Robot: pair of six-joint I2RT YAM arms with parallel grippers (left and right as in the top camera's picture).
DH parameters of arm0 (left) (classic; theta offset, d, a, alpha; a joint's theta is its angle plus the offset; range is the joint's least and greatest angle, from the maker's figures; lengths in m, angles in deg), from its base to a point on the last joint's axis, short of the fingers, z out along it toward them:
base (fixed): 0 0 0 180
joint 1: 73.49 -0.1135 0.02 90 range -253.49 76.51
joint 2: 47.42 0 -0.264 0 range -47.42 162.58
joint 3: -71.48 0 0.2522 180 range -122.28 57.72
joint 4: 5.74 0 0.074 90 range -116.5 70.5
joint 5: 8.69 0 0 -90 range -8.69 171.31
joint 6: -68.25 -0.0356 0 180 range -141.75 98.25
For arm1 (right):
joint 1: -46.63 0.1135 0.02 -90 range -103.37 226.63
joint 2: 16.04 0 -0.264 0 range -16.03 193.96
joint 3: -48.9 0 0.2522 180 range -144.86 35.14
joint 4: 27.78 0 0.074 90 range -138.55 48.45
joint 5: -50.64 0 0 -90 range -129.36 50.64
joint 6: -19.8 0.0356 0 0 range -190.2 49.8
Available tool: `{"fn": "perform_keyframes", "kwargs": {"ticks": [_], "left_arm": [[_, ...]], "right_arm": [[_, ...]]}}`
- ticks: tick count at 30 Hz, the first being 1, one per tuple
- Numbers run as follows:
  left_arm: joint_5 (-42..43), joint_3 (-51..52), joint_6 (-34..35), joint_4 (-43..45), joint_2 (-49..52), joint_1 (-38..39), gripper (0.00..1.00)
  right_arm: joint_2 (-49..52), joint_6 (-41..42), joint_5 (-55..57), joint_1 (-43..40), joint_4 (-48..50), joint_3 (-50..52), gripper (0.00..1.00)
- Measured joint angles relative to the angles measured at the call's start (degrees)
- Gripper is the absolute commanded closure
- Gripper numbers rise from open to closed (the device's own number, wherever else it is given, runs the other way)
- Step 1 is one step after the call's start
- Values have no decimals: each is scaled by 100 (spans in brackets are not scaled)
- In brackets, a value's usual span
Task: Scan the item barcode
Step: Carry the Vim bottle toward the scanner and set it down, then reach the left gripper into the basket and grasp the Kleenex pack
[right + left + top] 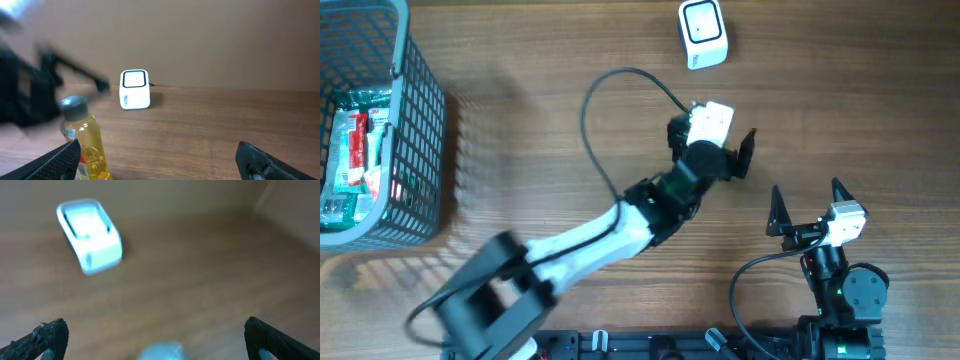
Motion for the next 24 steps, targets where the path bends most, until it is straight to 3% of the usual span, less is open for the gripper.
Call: {"fn": "perform_keyframes", "kwargs": {"ticks": [4,7,11,14,18,24], "left_arm": [[-229,-13,-116,-540,-1646,-48,0],[-426,-114,-933,-1325,-2669,-496,0],[-527,-1346,-1572,-3508,-3486,-1753,0],[-568,-2522,-1681,-4402,-3639,-3093,0],[-588,-2717,-1622,-4739,-3692,-4809,0],[-243,-2717,-448,-6122,-2796,-7112,0]], "right_arm": [[0,0,2,0,0,0,0],[0,0,0,0,0,0,0],[0,0,0,0,2,0,0],[0,-2,2,0,2,0,0],[0,0,0,0,0,0,0],[0,0,2,0,0,0,0]]}}
